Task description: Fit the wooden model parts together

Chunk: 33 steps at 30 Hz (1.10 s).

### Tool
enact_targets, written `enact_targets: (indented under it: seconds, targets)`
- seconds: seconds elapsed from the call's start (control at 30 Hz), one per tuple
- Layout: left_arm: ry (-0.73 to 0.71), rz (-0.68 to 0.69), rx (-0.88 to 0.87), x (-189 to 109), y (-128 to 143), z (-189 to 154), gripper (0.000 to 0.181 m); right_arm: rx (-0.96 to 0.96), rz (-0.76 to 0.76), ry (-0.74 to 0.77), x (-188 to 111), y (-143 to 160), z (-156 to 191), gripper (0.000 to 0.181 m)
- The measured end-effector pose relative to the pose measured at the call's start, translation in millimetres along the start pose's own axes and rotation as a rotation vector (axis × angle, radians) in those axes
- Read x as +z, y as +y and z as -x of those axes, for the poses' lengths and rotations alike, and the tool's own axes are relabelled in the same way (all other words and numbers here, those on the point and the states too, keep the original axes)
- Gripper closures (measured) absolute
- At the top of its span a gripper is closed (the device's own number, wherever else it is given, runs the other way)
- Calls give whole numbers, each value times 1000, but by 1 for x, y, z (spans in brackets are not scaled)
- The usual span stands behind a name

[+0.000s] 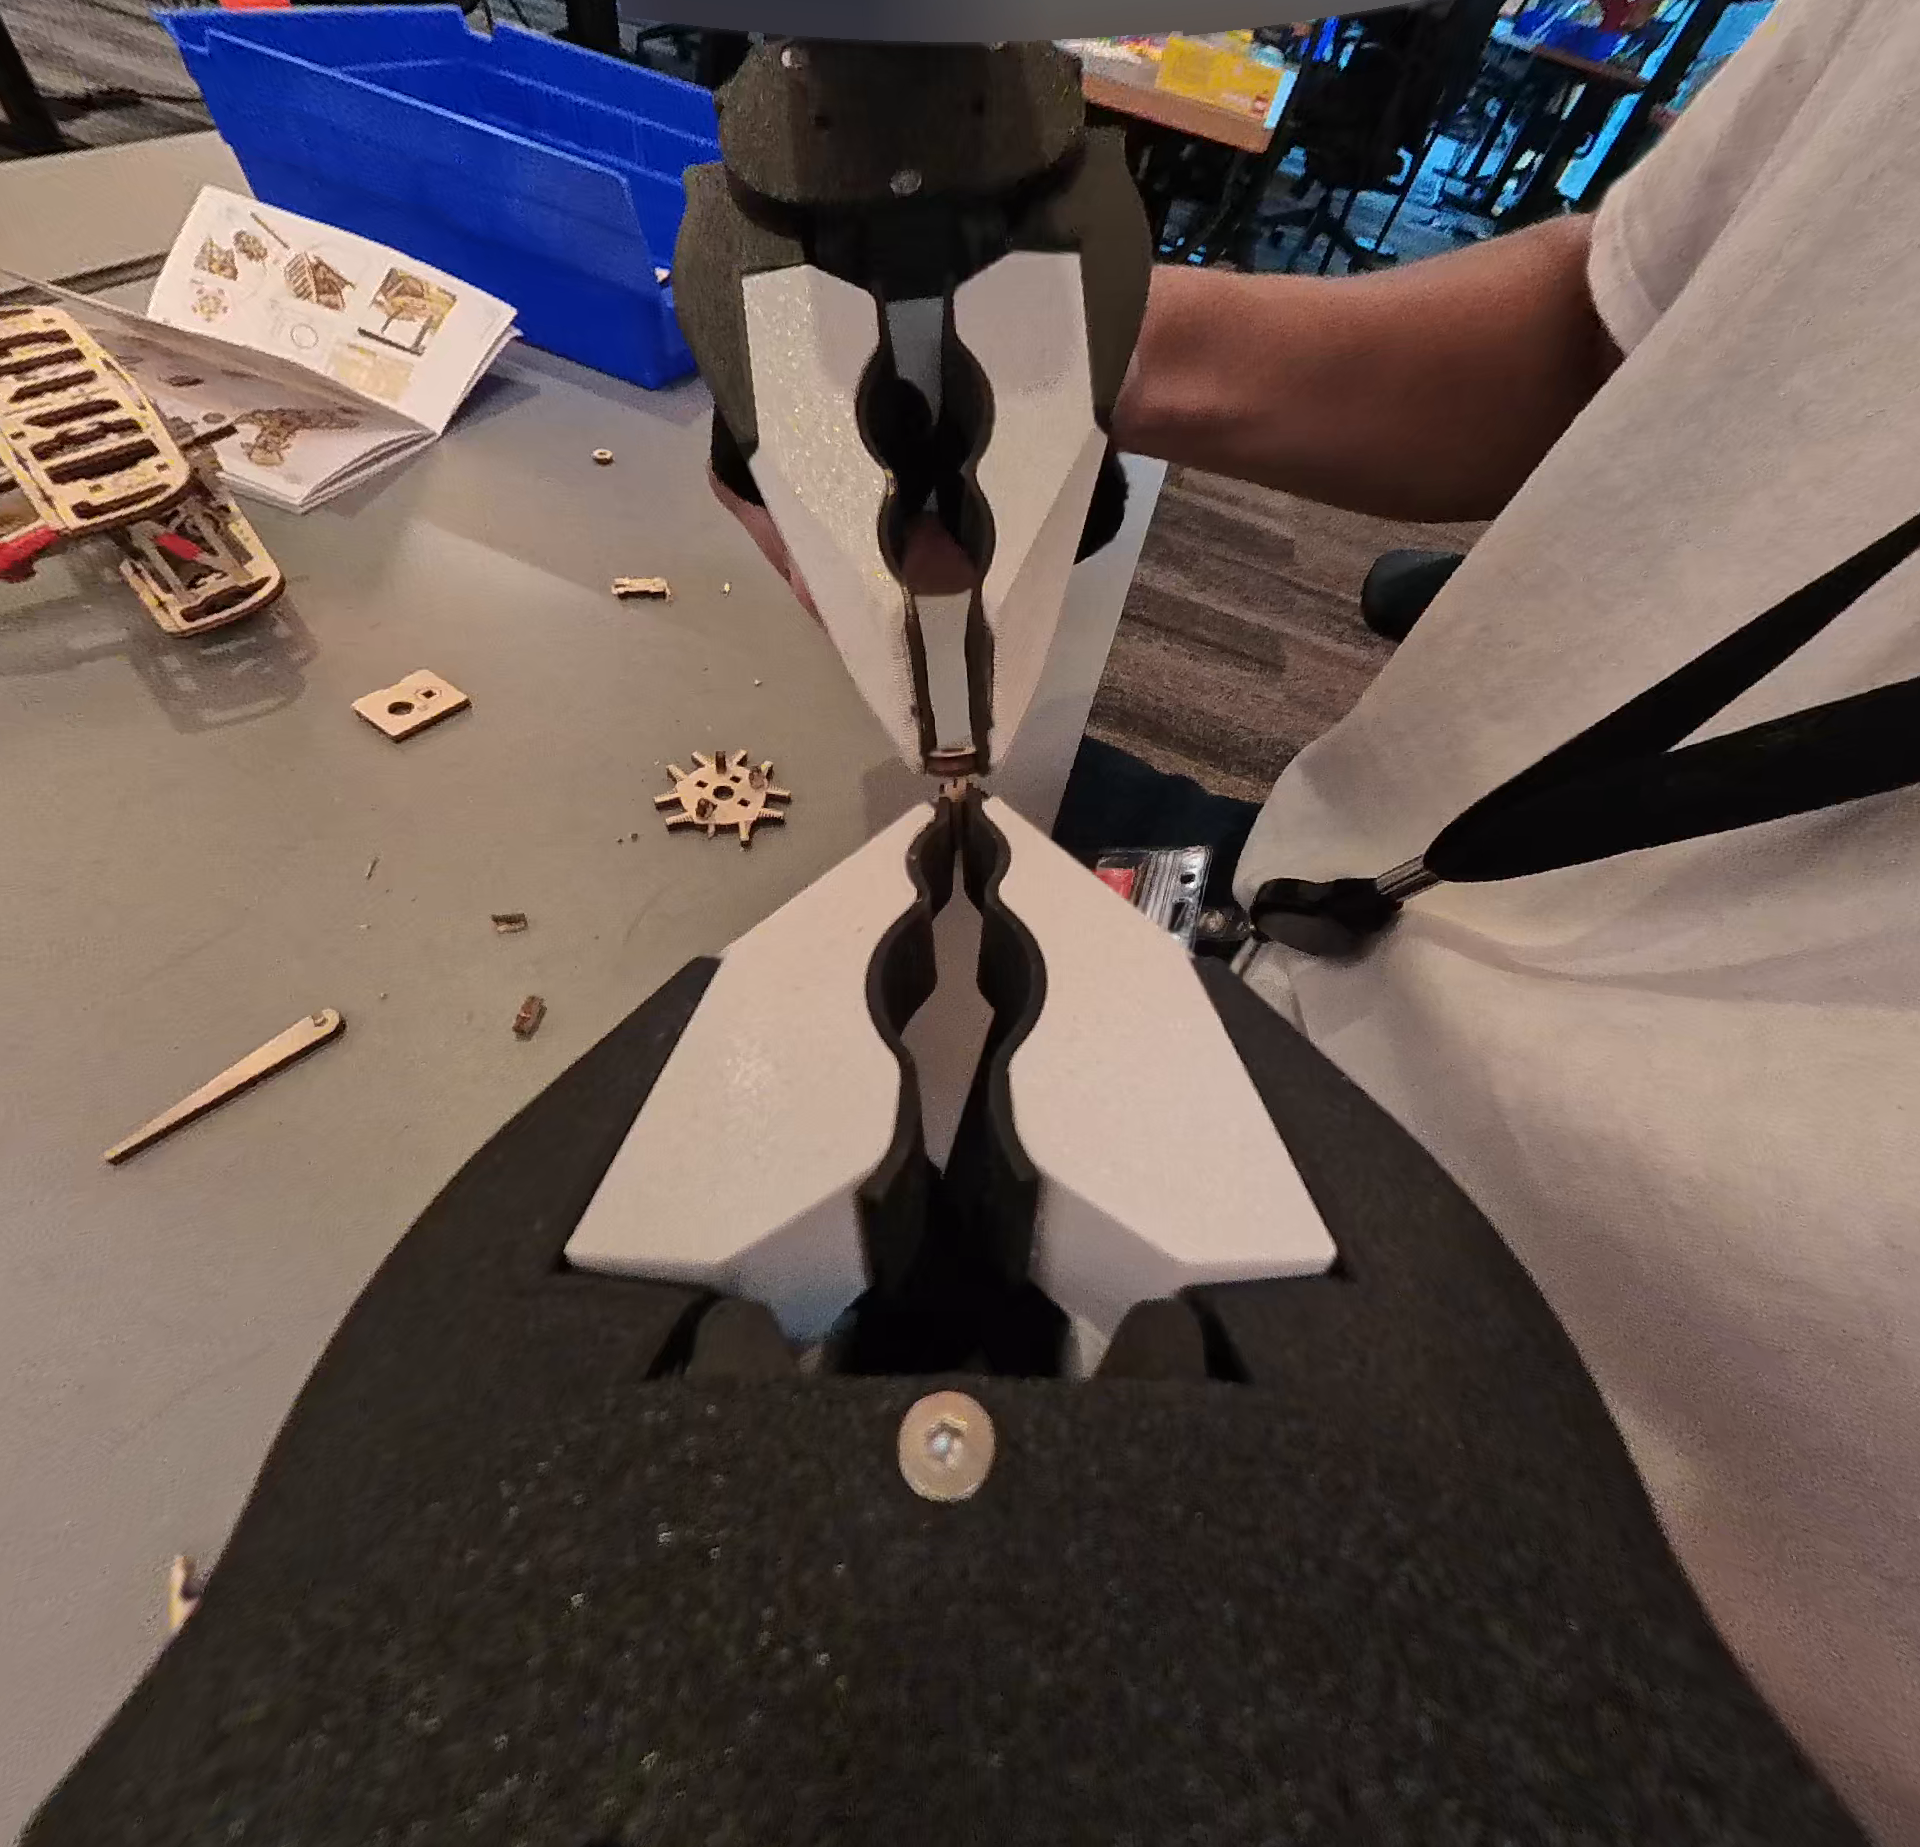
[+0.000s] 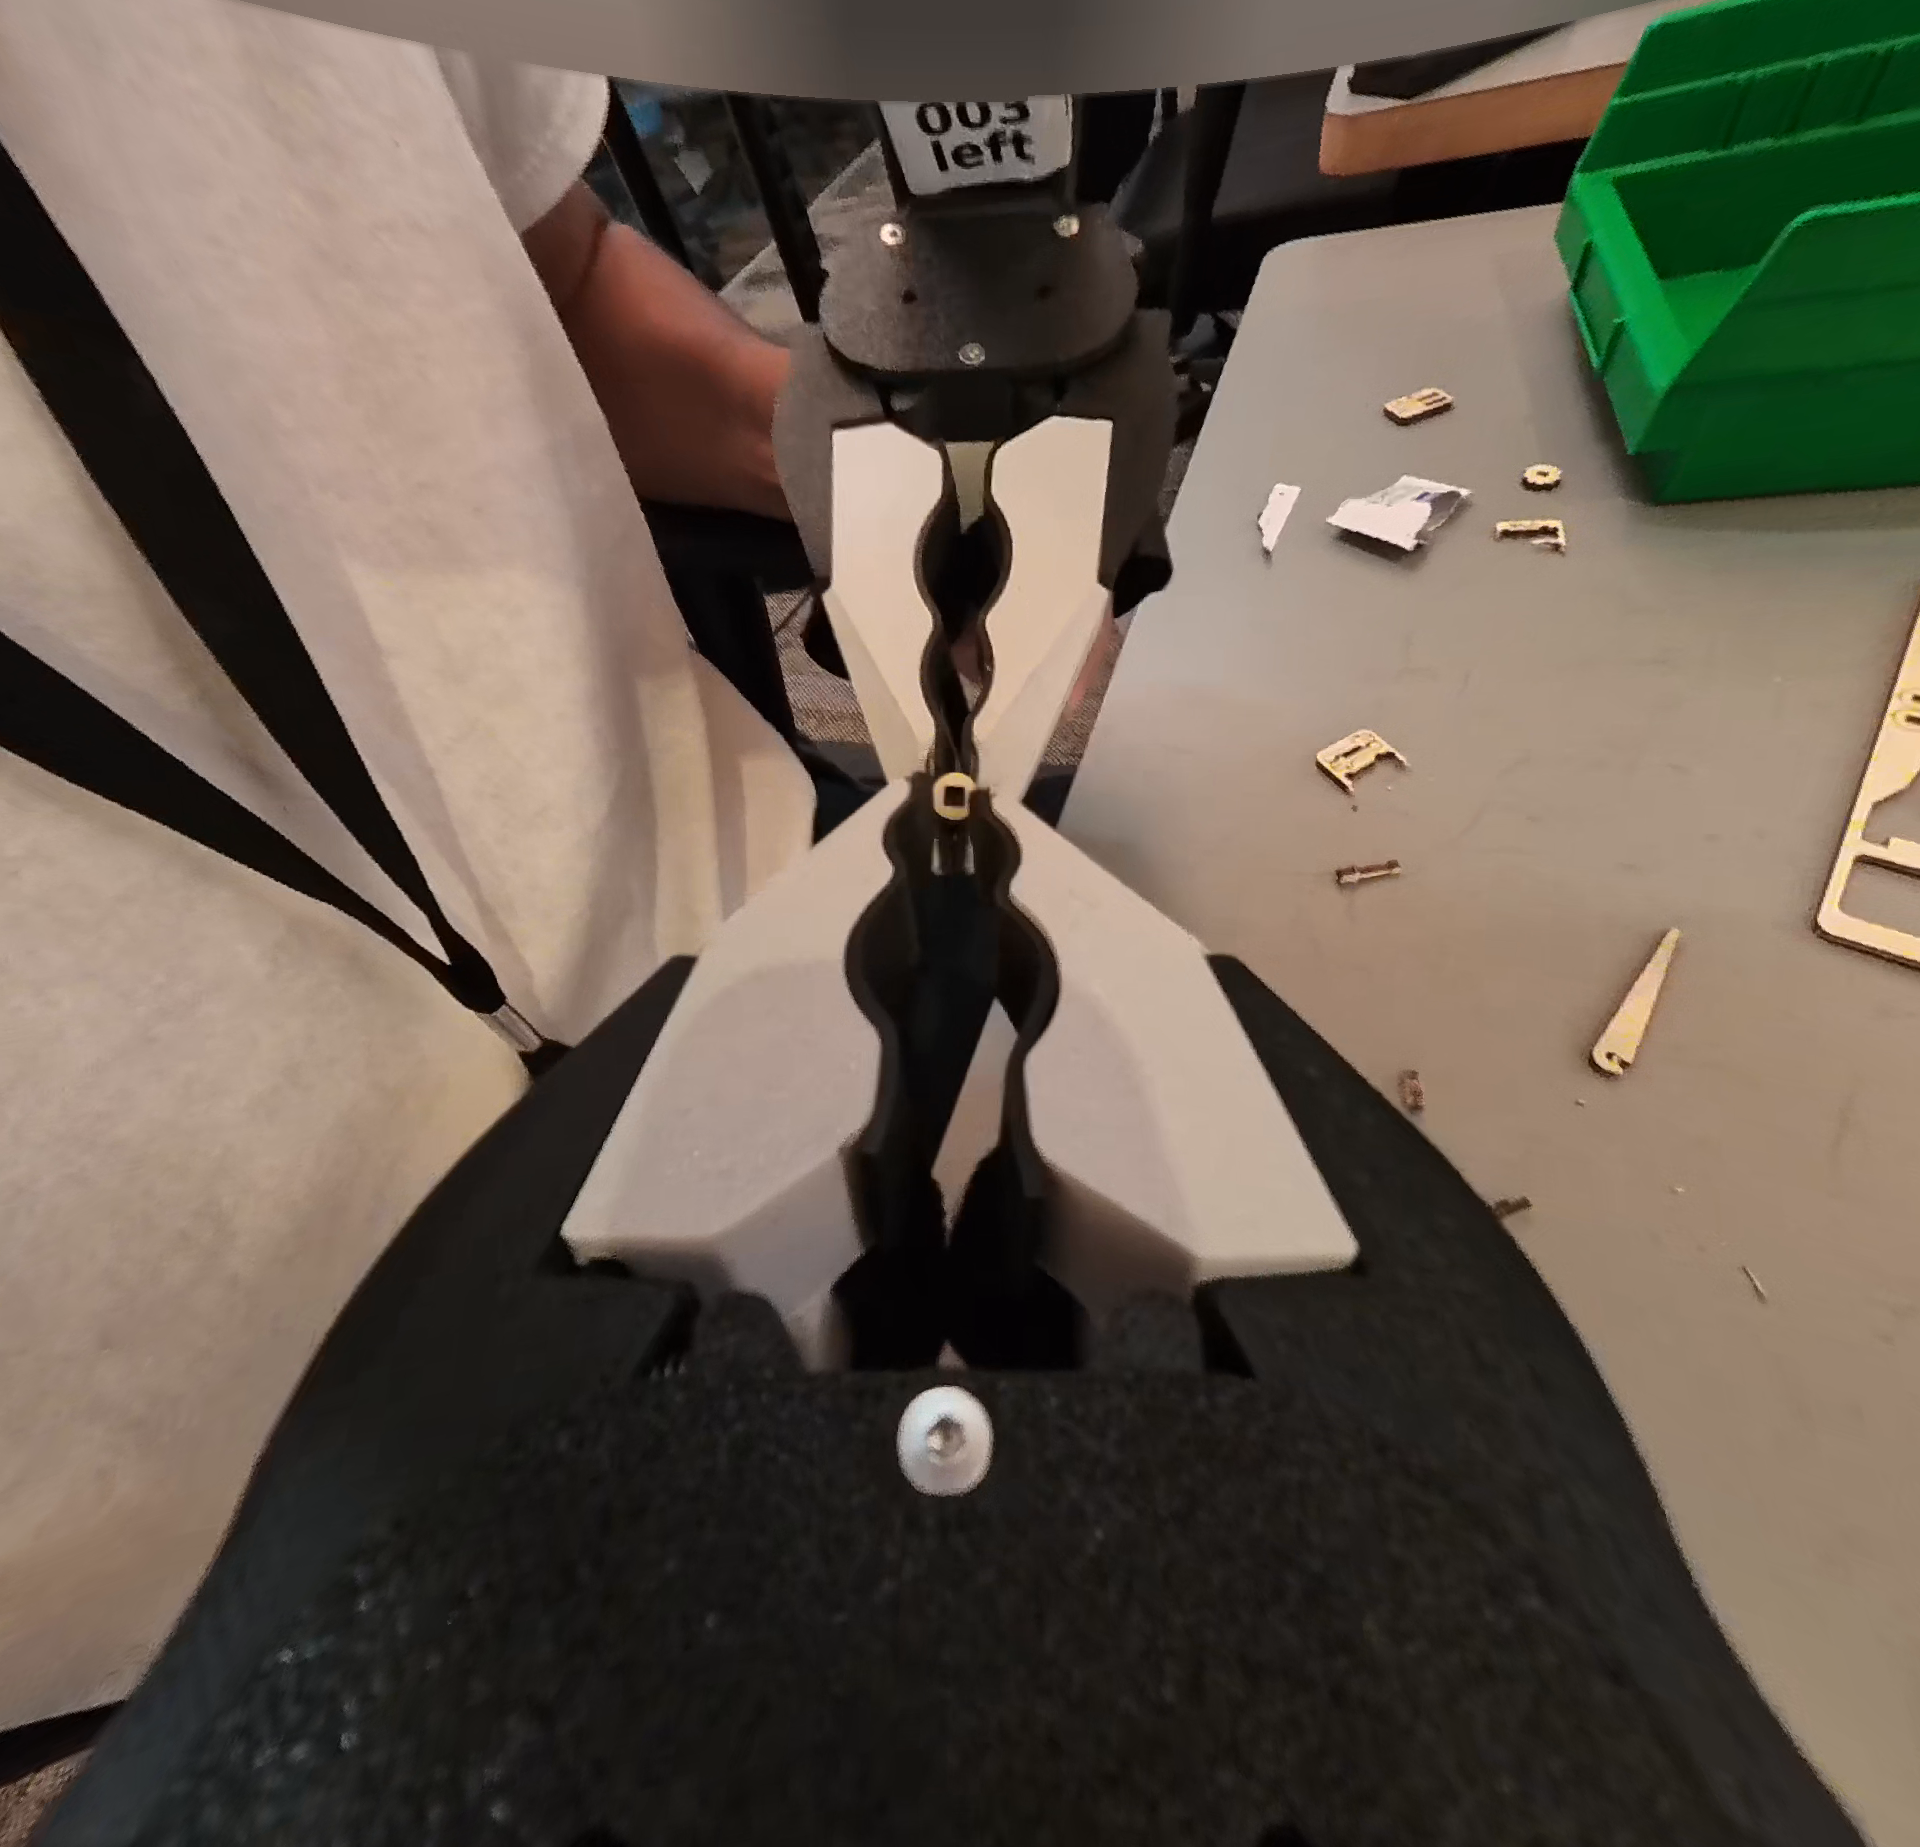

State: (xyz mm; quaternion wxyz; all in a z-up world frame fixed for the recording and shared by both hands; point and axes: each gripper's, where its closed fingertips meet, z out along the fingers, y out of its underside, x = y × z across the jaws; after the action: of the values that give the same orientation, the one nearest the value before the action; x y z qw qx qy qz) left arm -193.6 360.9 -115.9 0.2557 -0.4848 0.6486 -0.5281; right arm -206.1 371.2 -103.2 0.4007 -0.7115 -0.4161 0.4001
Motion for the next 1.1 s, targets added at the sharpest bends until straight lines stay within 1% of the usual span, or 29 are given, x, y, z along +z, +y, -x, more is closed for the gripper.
enact_targets:
  seconds: [0.27, 0.4, 0.5, 0.57, 0.67, 0.83, 0.9, 1.0, 1.07, 1.1]
  targets:
    - [3, 43, 18, 6, 7, -4, 181, 36, 8, -32, 0, 10, 5, 175]
    - [-26, 118, 94, 12, 20, -4, 181, 100, 66, -58, 3, 25, 6, 174]
    - [-82, 143, 176, 15, 25, -1, 181, 63, 81, -23, 2, 28, 4, 174]
    - [-105, 119, 196, 15, 20, 1, 181, 101, 45, -34, -2, 22, 3, 174]
    - [-128, 121, 223, 14, 20, 5, 181, 115, 39, -27, -1, 22, 0, 174]
    - [-138, 108, 217, 12, 18, 8, 181, 169, -13, -48, -1, 19, -4, 171]
    - [-152, 101, 223, 10, 16, 10, 181, 192, -60, -58, -3, 13, -5, 165]
    - [-183, 74, 245, 6, 11, 14, 181, 313, -177, -79, -11, 0, -11, 155]
    - [-206, 25, 273, 2, 1, 15, 181, 503, -252, -94, -14, -4, -19, 147]
    - [-210, -1, 287, 0, -3, 15, 181, 610, -283, -135, -14, -6, -19, 139]
